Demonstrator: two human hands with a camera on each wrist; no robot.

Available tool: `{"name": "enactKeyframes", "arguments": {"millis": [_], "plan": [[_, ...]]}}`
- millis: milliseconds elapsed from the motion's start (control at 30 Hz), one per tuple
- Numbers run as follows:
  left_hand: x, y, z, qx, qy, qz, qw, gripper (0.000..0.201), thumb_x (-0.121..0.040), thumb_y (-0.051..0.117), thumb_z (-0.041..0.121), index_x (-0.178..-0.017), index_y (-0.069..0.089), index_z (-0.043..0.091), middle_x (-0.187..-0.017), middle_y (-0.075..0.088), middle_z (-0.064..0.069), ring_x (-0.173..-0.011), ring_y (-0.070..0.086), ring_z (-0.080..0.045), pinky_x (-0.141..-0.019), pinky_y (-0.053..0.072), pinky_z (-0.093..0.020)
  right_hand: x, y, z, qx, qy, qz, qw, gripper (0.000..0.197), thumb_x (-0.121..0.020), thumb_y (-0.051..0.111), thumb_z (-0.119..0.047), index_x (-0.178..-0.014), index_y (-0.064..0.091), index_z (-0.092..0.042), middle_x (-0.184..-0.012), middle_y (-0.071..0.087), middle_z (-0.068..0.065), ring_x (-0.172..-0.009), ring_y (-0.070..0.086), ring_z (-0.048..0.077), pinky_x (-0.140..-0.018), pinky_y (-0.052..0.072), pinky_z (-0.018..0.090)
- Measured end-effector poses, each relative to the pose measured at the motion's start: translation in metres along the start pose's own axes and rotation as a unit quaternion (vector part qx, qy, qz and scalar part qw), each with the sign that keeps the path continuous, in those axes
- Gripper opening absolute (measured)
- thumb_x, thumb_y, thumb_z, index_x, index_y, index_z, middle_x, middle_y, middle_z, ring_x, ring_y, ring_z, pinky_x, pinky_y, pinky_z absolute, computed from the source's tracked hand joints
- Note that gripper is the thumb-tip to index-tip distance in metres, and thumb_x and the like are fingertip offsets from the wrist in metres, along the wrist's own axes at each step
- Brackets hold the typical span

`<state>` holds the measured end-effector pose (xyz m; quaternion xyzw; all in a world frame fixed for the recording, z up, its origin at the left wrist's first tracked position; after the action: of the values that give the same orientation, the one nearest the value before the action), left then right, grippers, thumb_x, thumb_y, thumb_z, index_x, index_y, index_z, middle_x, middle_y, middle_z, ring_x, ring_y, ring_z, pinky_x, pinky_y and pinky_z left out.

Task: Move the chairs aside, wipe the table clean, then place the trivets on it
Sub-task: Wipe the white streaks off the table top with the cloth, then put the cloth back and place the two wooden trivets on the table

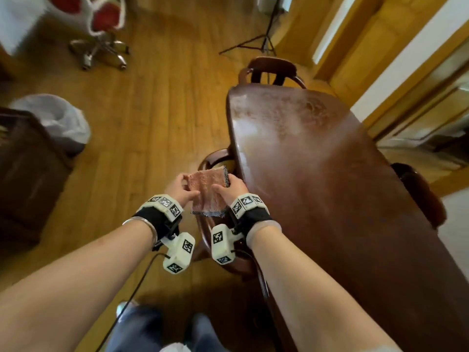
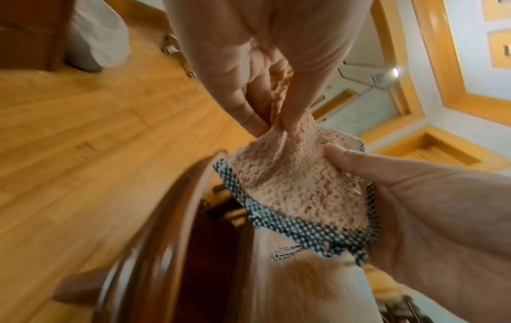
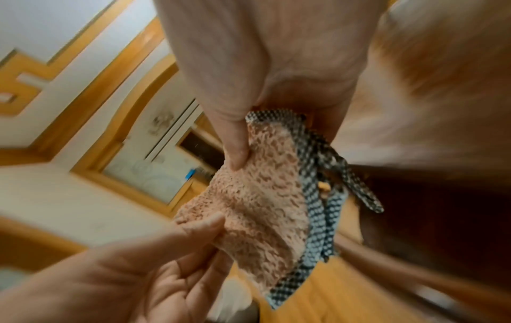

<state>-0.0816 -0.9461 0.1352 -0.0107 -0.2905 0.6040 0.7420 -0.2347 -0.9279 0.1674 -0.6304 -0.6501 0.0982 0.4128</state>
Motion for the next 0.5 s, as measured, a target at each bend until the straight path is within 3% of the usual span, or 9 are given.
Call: {"name": "enactKeyframes", "arguments": {"millis": [100, 267, 400, 500], "plan": [[-0.013, -0.084, -0.037, 0.014, -0.027, 0.067, 0.997, 0.044, -0.085, 0.066, 0.003, -0.124, 0.048, 0.003, -0.119, 0.063, -0.014, -0.106, 0.062, -0.029, -0.094, 0.049, -0.04, -0.02, 0.059, -0.073, 0.028, -0.047, -0.048, 0.997, 0.05, -0.094, 0.06, -0.029, -0.136, 0.047, -0.005, -0.135, 0.055, 0.012, -0.125, 0.051, 0.029, -0.099, 0.04, 0.031], [-0.039, -0.221, -0.1, 0.035, -0.062, 0.123, 0.99, 0.039, -0.088, 0.062, 0.004, -0.124, 0.046, 0.005, -0.12, 0.061, -0.018, -0.107, 0.061, -0.032, -0.093, 0.05, -0.049, -0.053, 0.159, -0.186, 0.03, -0.085, -0.118, 0.989, 0.037, -0.095, 0.06, -0.022, -0.127, 0.055, -0.004, -0.124, 0.063, 0.011, -0.114, 0.059, 0.027, -0.08, 0.039, 0.021], [-0.049, -0.316, -0.138, 0.008, -0.069, 0.182, 0.981, 0.043, -0.087, 0.064, 0.007, -0.127, 0.047, 0.003, -0.122, 0.06, -0.016, -0.111, 0.059, -0.03, -0.099, 0.045, -0.041, -0.078, 0.235, -0.262, 0.031, -0.117, -0.16, 0.98, 0.037, -0.095, 0.059, -0.028, -0.127, 0.057, -0.009, -0.123, 0.064, 0.011, -0.113, 0.059, 0.028, -0.093, 0.046, 0.031], [-0.051, -0.376, -0.169, 0.014, -0.094, 0.22, 0.971, 0.043, -0.087, 0.065, 0.01, -0.126, 0.047, 0.005, -0.121, 0.061, -0.017, -0.11, 0.059, -0.031, -0.099, 0.044, -0.042, -0.092, 0.284, -0.313, 0.042, -0.132, -0.198, 0.97, 0.036, -0.097, 0.054, -0.03, -0.127, 0.056, -0.009, -0.124, 0.063, 0.011, -0.114, 0.059, 0.029, -0.097, 0.047, 0.038]]}}
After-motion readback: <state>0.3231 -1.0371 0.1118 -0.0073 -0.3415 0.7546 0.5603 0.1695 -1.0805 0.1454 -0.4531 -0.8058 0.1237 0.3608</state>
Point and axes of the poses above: each hand's wrist, its own x-axis away from the middle knuckle, its own y-axis out of the palm, z = x × y, the point moved 3 cm from there along -x, towards the middle knuckle
